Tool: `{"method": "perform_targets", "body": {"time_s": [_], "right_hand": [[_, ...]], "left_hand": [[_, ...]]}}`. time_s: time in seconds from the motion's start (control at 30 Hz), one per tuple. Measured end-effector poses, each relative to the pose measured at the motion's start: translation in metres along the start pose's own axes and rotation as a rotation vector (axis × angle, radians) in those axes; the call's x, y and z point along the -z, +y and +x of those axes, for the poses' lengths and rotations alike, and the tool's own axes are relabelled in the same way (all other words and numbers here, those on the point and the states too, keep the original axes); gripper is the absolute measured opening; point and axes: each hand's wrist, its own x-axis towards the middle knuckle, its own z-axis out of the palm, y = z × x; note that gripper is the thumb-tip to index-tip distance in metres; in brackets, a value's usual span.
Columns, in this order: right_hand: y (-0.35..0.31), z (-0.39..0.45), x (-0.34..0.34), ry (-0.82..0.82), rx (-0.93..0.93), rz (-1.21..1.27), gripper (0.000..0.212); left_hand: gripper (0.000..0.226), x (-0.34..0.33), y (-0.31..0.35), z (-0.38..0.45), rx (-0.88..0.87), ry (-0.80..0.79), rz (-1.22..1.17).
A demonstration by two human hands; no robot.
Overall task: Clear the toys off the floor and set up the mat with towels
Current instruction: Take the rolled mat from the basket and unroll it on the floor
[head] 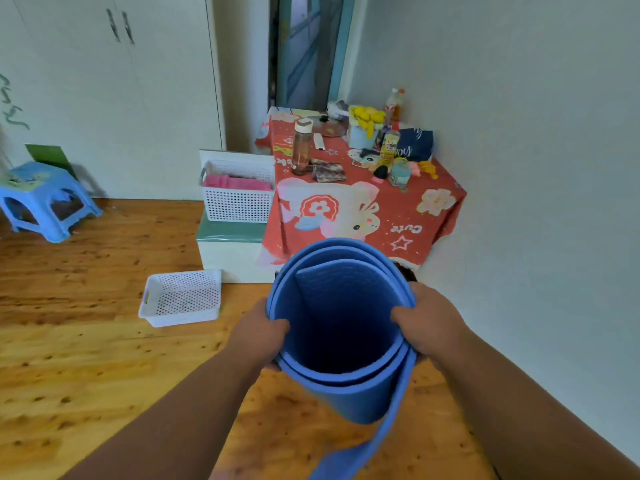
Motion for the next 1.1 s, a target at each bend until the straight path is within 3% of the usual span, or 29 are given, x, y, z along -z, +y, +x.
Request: {"method": "perform_targets", "body": {"time_s": [0.2,0.43,0.6,0.67,0.8,0.9,0.97,1.03,1.1], "right_hand": [[0.101,0.006,0.049,-0.026,0.043,-0.201,0.021],[0.164,0.022,0.021,-0.061,0.011,-0.302,0.046],[0.173,0.031,-0.047,-0.044,-0.065,-0.345,0.058],[0.159,0.040,-0.081,-0.036,-0.040,-0.367,0.057],[0.138,0.048,-0.150,-0.158,-0.056,-0.374,0.066],[0.135,0.046,-0.202,-0.250,-0.101,-0.354,0.085],[0.140,0.046,-0.232,-0.327,-0.115,-0.289,0.093],[0.148,0.049,-0.265,-0.438,-0.087,-0.114,0.081],[0.164,0.050,-0.293,-0.515,0.056,-0.025,0.057]], "left_hand": [[0.034,-0.135,-0.042,-0.018,0.062,-0.010,-0.081],[0.029,-0.202,-0.102,0.004,0.182,0.039,0.000],[0.061,-0.209,-0.143,0.025,0.298,0.105,0.251],[0.077,-0.205,-0.149,0.021,0.225,0.210,0.301],[0.044,-0.208,-0.144,-0.019,-0.111,0.237,0.030],[0.055,-0.202,-0.171,-0.018,-0.064,0.359,-0.030],[0.064,-0.191,-0.196,-0.002,-0.022,0.483,0.065],[0.071,-0.174,-0.231,0.020,0.098,0.601,0.235],[0.071,-0.159,-0.270,0.045,0.213,0.604,0.388]]}}
